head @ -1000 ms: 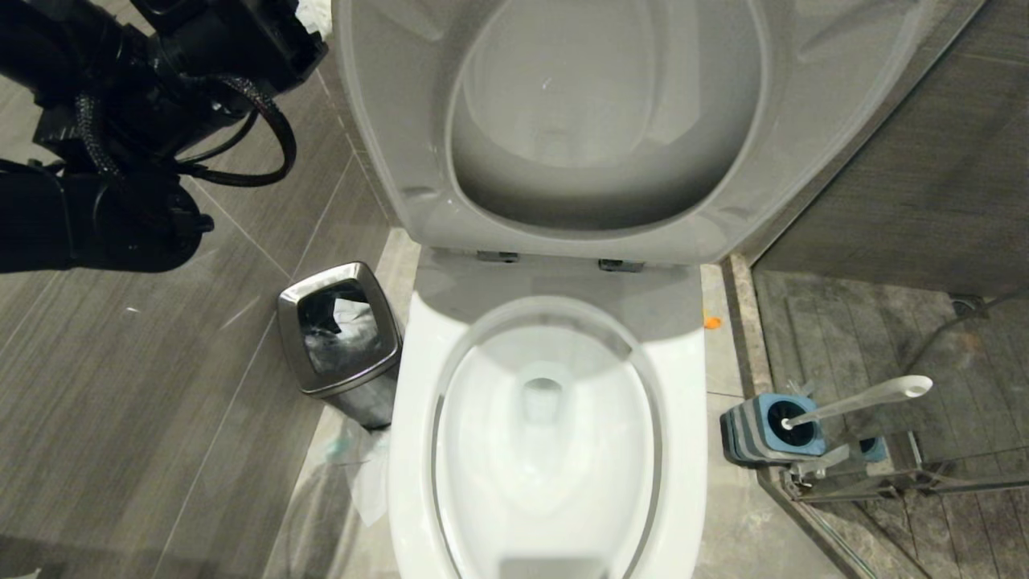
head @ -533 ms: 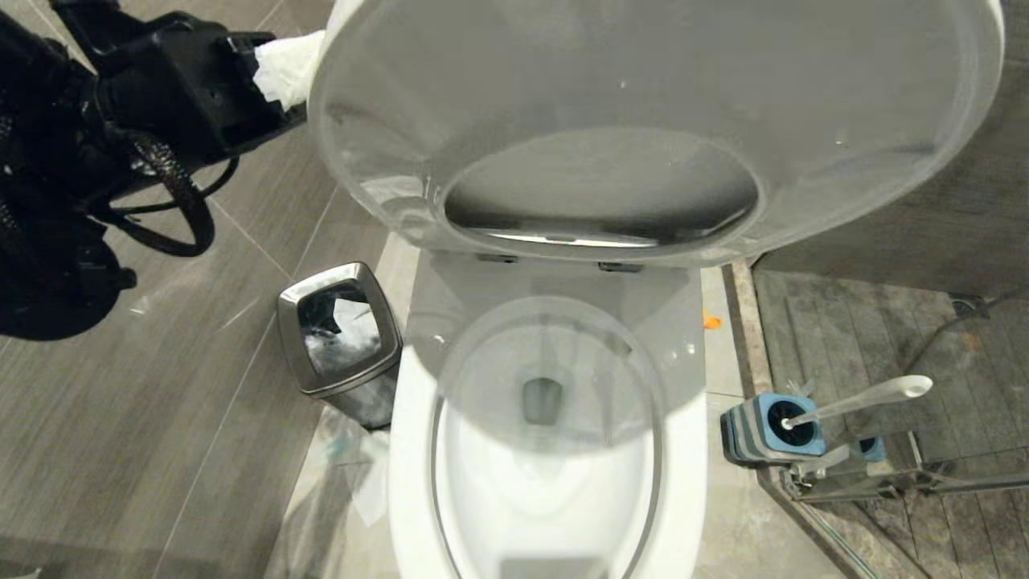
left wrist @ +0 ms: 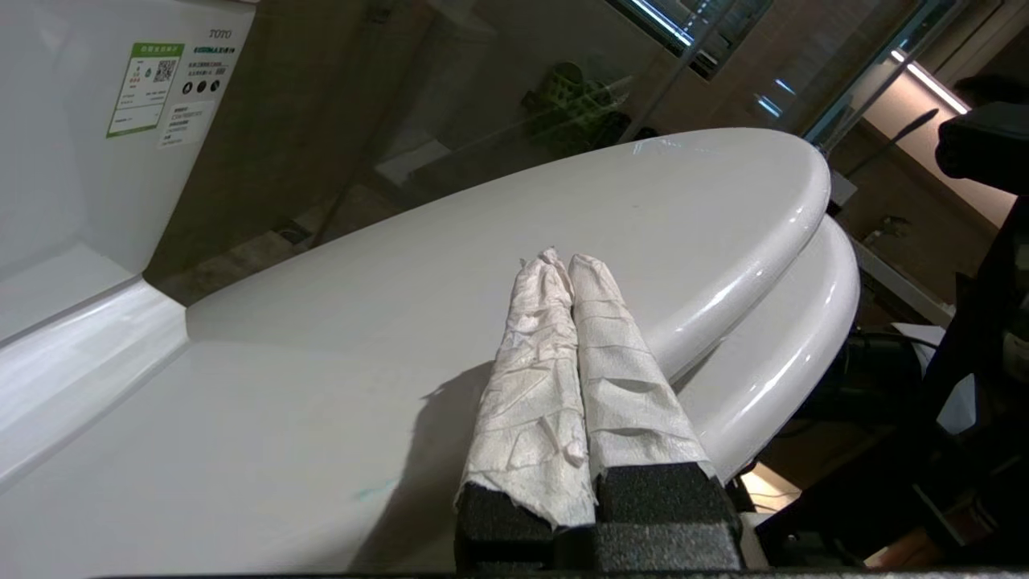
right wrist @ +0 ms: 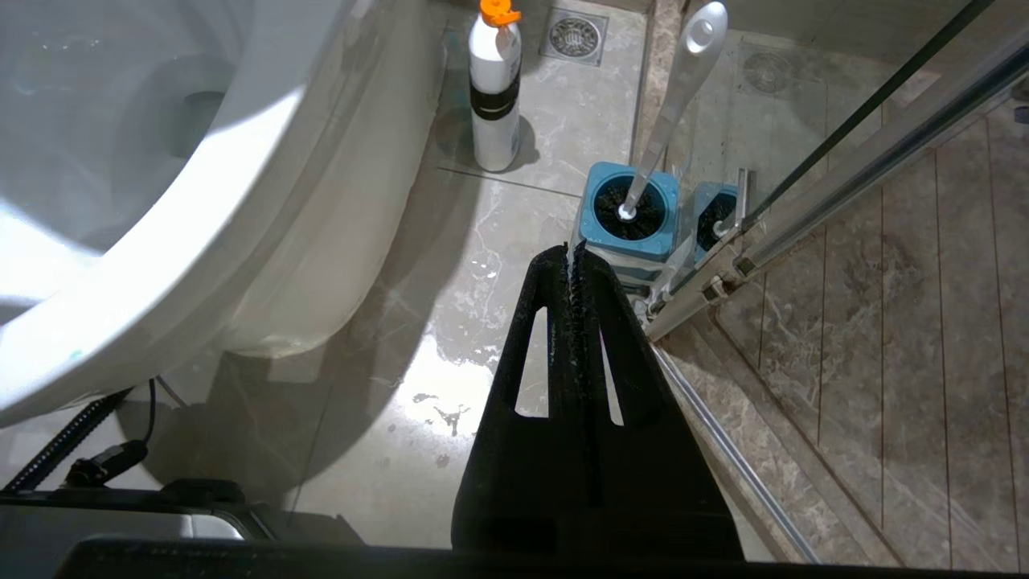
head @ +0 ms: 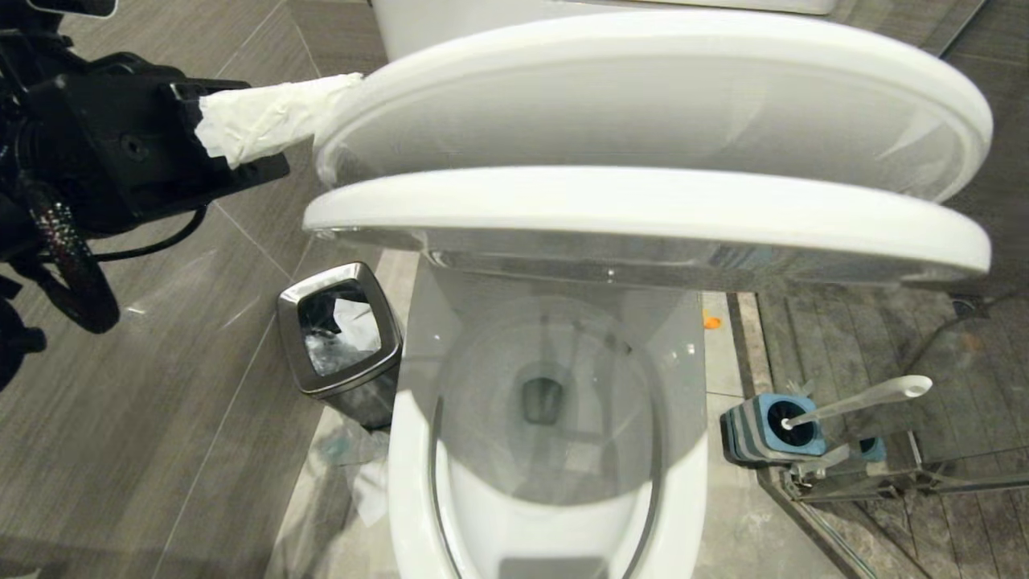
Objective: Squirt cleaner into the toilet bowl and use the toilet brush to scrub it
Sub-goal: Close the toilet lid
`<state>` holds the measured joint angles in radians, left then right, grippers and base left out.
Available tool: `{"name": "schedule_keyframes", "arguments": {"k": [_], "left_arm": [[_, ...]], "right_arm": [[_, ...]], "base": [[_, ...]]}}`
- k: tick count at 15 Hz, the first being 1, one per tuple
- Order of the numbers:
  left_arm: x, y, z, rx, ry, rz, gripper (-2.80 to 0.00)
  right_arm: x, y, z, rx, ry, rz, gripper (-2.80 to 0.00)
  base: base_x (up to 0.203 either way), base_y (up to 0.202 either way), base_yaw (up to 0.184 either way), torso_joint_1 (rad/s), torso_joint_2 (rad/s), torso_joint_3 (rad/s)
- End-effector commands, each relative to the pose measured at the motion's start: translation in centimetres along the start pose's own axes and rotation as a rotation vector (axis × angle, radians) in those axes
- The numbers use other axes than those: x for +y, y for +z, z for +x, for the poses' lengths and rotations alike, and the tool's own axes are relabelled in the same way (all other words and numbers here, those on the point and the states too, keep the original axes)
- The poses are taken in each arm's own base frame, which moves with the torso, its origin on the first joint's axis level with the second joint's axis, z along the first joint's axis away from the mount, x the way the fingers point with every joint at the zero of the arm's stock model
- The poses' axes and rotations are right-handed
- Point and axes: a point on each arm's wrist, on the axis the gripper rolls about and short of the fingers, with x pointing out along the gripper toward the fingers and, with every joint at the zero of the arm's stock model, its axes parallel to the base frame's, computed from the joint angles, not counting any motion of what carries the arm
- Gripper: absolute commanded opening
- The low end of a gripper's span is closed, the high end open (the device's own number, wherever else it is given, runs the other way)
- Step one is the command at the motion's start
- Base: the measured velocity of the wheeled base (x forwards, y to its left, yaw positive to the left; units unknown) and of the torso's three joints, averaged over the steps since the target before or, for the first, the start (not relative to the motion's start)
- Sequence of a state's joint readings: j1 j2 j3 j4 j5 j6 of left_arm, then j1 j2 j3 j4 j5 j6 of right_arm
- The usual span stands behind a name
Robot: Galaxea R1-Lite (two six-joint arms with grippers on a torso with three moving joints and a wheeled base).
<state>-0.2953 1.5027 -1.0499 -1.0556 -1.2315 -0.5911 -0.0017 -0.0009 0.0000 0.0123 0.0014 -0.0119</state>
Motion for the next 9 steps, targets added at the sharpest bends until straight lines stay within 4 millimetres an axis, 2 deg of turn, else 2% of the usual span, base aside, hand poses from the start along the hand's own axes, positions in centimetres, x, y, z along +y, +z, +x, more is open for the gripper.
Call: {"name": "schedule_keyframes", "arguments": {"k": [1, 3, 9], "left_arm": [[-0.75, -0.16, -0.23, 0.000, -0.001, -0.005, -2.80], [-1.01, -0.67, -0.43, -0.006, 0.022, -0.022, -2.80], [-0.91, -0.40, -0.40, -0.043, 0.073, 0.042, -2.80]], "right_arm": [[0.00, 0.00, 0.01, 0.001, 0.000, 0.000, -2.80], [0.00, 0.00, 0.01, 0.001, 0.000, 0.000, -2.80], [0.00, 0.00, 0.01, 0.001, 0.000, 0.000, -2.80]], "base": [[0.000, 0.000, 0.000, 0.000, 0.00, 0.000], [0.000, 0.000, 0.000, 0.000, 0.00, 0.000], [0.000, 0.000, 0.000, 0.000, 0.00, 0.000]]}}
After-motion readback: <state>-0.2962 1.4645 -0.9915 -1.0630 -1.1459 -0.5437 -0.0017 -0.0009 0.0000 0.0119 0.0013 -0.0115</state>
